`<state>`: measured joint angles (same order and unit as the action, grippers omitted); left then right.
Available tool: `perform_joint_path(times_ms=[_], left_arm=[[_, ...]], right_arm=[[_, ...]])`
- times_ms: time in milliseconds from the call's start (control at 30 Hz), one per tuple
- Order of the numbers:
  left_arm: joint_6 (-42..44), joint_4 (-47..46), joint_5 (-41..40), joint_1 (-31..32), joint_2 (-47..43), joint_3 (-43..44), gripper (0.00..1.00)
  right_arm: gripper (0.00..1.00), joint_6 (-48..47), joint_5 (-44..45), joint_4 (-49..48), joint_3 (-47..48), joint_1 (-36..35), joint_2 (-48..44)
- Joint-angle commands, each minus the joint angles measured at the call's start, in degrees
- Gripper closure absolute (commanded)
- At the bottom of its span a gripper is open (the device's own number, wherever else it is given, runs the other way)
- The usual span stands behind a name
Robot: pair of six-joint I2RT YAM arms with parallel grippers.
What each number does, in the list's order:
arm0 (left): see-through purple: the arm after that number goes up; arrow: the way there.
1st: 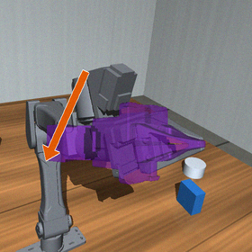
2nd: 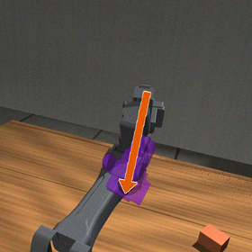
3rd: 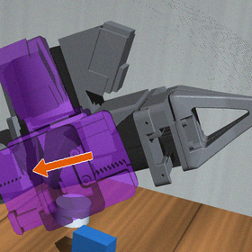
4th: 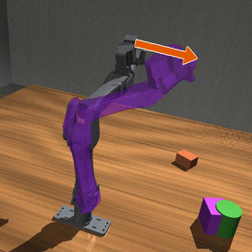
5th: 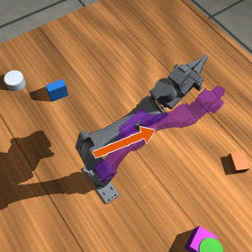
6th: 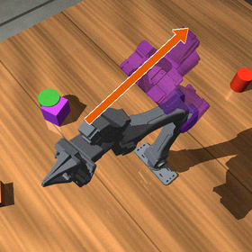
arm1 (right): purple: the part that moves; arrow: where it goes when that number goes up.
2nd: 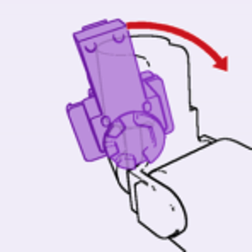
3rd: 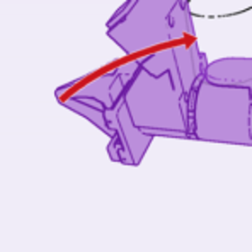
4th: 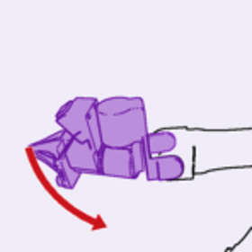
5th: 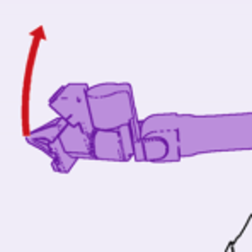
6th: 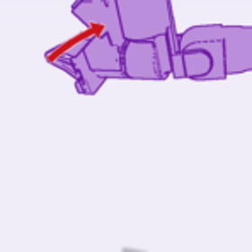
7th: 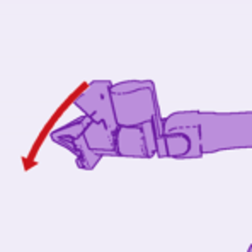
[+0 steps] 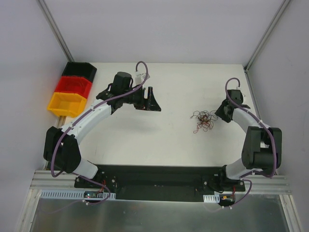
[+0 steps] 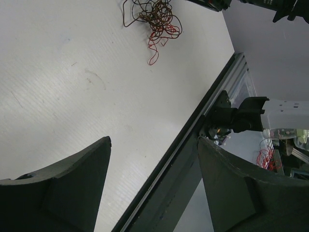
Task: Untangle the cables
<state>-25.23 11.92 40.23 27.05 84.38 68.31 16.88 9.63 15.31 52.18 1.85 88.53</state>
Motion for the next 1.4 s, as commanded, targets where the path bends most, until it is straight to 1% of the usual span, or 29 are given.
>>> perform_joint_path(times_ms=[0,100,233,367,400,433,633,700,767,800,833,867,900,967,1033,1133,1267,1367], left_arm=[[0.4,-0.5,1.6,0.6,-0.4,2.2,0.29],[0.5,-0.6,1.5,0.7,-0.7,2.2,0.29],[0.5,-0.6,1.5,0.8,-0.7,2.2,0.29],[0.8,-0.6,2.0,0.9,-0.7,2.2,0.28],[0.9,-0.6,2.0,1.0,-0.7,2.2,0.28],[1.0,-0.5,2.0,1.0,-0.7,2.2,0.27],[1.3,-0.6,2.0,1.4,-0.9,2.2,0.21],[1.5,-0.6,2.0,1.5,-1.0,2.2,0.16],[1.7,-0.5,1.6,1.6,-1.2,2.2,0.16],[1.9,-0.5,1.4,1.7,-1.3,2.2,0.15],[1.9,-0.4,1.3,1.8,-1.3,2.1,0.15],[1.9,-0.5,1.2,1.7,-1.4,2.1,0.15],[2.0,-0.5,1.1,1.7,-1.3,2.1,0.15],[2.1,-0.5,1.1,1.8,-1.5,2.1,0.15],[2.1,-0.4,1.1,1.8,-1.6,2.2,0.15],[2.1,-0.3,1.2,1.8,-1.8,2.3,0.15],[2.1,-0.3,1.3,1.8,-1.8,2.3,0.16],[2.0,-0.3,1.5,1.9,-2.1,2.3,0.16]], right_arm=[[0.59,-2.4,-2.9,-5.8,-2.8,0.0,-4.6],[0.59,-2.1,-4.8,-7.6,-2.6,0.0,-4.7],[0.57,-2.9,-6.0,-5.7,0.9,0.0,-1.6],[0.54,-2.7,-9.0,-8.6,1.3,0.1,-0.5],[0.53,-2.3,-11.6,-9.6,1.2,0.0,-0.2],[0.53,-1.7,-12.1,-10.2,1.1,0.1,0.0],[0.52,4.5,-14.3,-13.3,1.2,0.0,2.7],[0.53,6.0,-15.1,-13.3,2.2,0.0,4.7],[0.57,6.7,-15.4,-13.8,2.4,0.0,5.9],[0.63,6.9,-15.3,-14.6,2.2,0.0,5.9],[0.77,6.8,-15.3,-15.0,2.1,0.0,5.8],[0.89,6.1,-15.3,-15.0,2.3,0.0,5.3],[1.0,5.1,-15.3,-15.0,2.4,0.0,4.5],[1.0,4.1,-15.0,-13.4,2.6,0.1,1.7],[1.0,3.2,-14.3,-10.1,2.5,0.1,-3.2],[1.0,2.7,-13.6,-5.9,2.9,0.0,-13.2],[1.0,1.6,-14.4,2.2,8.1,-0.1,-27.0],[1.0,0.8,-14.5,6.2,13.7,0.0,-34.9]])
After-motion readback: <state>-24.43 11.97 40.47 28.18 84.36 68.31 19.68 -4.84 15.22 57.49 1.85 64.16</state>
